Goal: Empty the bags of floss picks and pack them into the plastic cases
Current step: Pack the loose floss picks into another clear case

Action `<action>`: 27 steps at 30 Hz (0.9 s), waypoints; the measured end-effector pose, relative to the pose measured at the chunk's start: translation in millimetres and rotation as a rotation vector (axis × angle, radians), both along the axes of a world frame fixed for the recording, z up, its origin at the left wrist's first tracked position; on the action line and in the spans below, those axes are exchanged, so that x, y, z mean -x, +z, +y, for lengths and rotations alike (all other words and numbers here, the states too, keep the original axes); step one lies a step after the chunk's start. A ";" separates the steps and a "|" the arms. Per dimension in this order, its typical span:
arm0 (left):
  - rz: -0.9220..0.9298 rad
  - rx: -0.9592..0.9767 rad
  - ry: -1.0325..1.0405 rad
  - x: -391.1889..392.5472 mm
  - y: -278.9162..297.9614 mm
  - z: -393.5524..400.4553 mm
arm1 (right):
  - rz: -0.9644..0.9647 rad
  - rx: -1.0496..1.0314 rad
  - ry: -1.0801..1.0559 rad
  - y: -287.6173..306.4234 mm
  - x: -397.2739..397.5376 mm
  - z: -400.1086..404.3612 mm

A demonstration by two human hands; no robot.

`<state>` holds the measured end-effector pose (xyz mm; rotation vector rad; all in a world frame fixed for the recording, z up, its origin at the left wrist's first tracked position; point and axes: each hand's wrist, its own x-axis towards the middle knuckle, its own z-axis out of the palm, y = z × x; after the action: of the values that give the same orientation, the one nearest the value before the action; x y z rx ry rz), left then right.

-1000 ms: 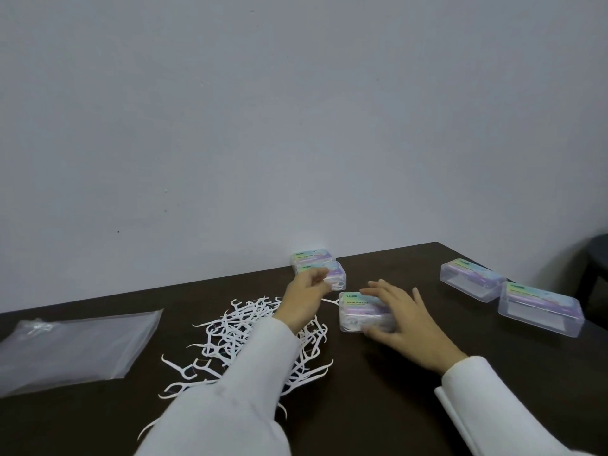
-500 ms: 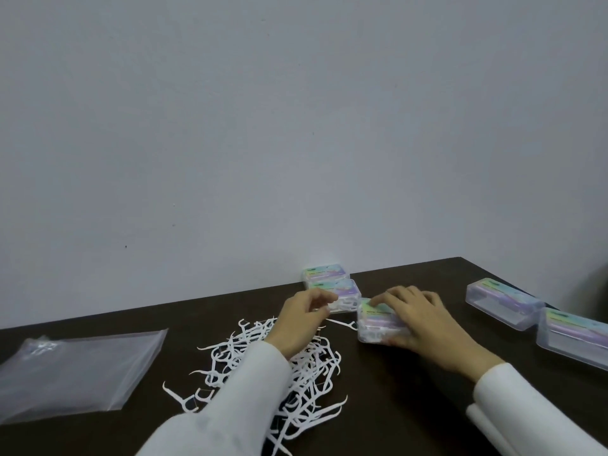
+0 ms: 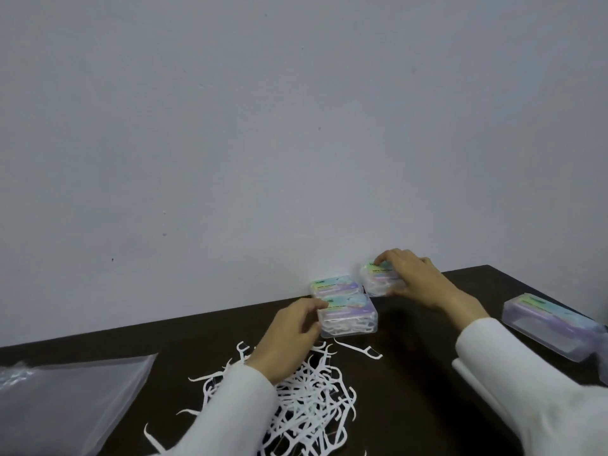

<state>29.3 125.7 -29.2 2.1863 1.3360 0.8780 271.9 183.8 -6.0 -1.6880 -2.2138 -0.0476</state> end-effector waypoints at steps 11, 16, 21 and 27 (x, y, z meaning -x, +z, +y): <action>0.122 -0.030 0.055 8.1 -9.7 5.6 | -0.146 0.073 -0.001 -20.0 2.7 28.6; 0.124 -0.029 0.045 6.0 -7.2 3.1 | -0.197 -0.081 0.000 -26.7 9.7 26.5; 0.105 -0.041 0.012 2.4 -0.6 -2.1 | -0.211 -0.094 -0.030 -27.2 5.0 4.9; 0.128 -0.054 -0.070 -20.4 1.3 -29.4 | -0.151 0.036 -0.092 -25.4 -22.0 -63.1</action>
<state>49.7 96.3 -27.8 2.3510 1.2980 0.7682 293.9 120.7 -31.4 -1.8619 -2.2543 -0.1646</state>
